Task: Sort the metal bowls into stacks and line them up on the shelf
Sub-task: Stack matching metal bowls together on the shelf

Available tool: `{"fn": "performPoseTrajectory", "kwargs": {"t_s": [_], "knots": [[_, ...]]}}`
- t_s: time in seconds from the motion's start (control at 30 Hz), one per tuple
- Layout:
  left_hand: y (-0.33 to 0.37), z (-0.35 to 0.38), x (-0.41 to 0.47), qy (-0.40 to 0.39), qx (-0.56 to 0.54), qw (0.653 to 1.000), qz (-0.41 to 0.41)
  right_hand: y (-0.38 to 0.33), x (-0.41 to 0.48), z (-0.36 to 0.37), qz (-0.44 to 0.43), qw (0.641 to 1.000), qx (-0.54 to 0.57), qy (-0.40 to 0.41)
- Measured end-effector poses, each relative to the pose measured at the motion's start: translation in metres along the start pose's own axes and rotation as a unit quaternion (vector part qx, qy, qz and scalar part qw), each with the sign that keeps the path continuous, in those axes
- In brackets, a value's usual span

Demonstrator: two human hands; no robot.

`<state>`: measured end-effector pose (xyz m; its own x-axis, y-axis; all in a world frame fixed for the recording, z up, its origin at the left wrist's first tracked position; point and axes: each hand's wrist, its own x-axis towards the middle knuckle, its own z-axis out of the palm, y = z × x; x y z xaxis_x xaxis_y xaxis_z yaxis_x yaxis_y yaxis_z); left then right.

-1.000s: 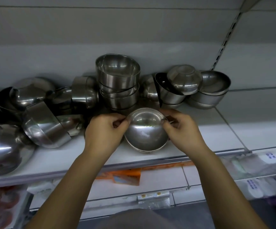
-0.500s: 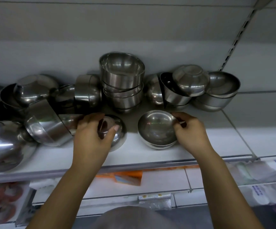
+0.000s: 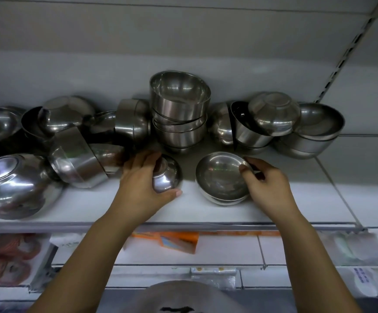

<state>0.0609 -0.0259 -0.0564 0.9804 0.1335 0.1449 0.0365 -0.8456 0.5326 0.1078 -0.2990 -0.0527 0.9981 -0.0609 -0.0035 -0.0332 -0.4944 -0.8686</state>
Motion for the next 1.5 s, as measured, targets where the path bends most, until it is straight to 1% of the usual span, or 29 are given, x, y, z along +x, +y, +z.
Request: {"fn": "performPoseTrajectory", "kwargs": {"t_s": [0.13,0.3,0.43,0.5,0.57,0.67,0.73,0.8,0.87,0.93,1.03,1.1,1.2,1.27,1.33,1.43,1.5], "knots": [[0.0,-0.003,0.001,0.021,-0.032,0.999,0.01,-0.002,-0.002,-0.001,-0.008,1.0,0.011,-0.004],[0.015,-0.01,-0.005,0.061,-0.133,0.989,0.023,-0.003,-0.007,-0.008,-0.011,0.999,0.023,-0.027],[0.032,-0.029,-0.008,0.041,-0.201,0.979,0.009,-0.005,-0.01,-0.014,-0.033,0.998,0.023,-0.045],[0.043,-0.041,-0.008,0.031,-0.275,0.961,-0.008,-0.008,-0.012,-0.018,-0.053,0.997,0.023,-0.044],[0.055,-0.049,-0.007,0.009,-0.36,0.933,-0.025,-0.013,-0.014,-0.022,-0.101,0.994,0.031,-0.025],[0.072,-0.05,-0.004,-0.058,-0.492,0.868,-0.039,-0.027,-0.016,-0.029,-0.164,0.984,0.069,-0.021],[0.083,-0.047,-0.002,-0.093,-0.543,0.831,-0.071,-0.036,-0.015,-0.033,-0.189,0.978,0.08,-0.032],[0.09,-0.044,0.0,-0.122,-0.557,0.816,-0.095,-0.042,-0.013,-0.037,-0.198,0.975,0.095,-0.046],[0.096,-0.04,0.002,-0.154,-0.553,0.813,-0.097,-0.044,-0.012,-0.039,-0.206,0.971,0.111,-0.047],[0.103,-0.039,0.003,-0.172,-0.564,0.801,-0.101,-0.044,-0.012,-0.041,-0.211,0.97,0.12,-0.03],[0.11,-0.039,0.003,-0.183,-0.579,0.787,-0.112,-0.041,-0.011,-0.044,-0.196,0.97,0.145,-0.009],[0.113,-0.038,0.002,-0.194,-0.573,0.787,-0.118,-0.039,-0.011,-0.044,-0.188,0.971,0.145,0.001],[0.115,-0.037,0.002,-0.202,-0.549,0.8,-0.136,-0.039,-0.012,-0.044,-0.171,0.976,0.136,0.008],[0.113,-0.037,0.001,-0.193,-0.539,0.809,-0.129,-0.039,-0.012,-0.044,-0.158,0.979,0.13,0.018],[0.11,-0.036,0.0,-0.154,-0.523,0.831,-0.109,-0.039,-0.012,-0.043,-0.145,0.981,0.13,0.024],[0.106,-0.027,-0.001,-0.069,-0.458,0.884,-0.06,-0.037,-0.01,-0.041,-0.136,0.985,0.101,0.021],[0.104,-0.014,0.0,-0.009,-0.41,0.91,-0.053,-0.035,-0.008,-0.038,-0.123,0.989,0.082,0.019]]}}
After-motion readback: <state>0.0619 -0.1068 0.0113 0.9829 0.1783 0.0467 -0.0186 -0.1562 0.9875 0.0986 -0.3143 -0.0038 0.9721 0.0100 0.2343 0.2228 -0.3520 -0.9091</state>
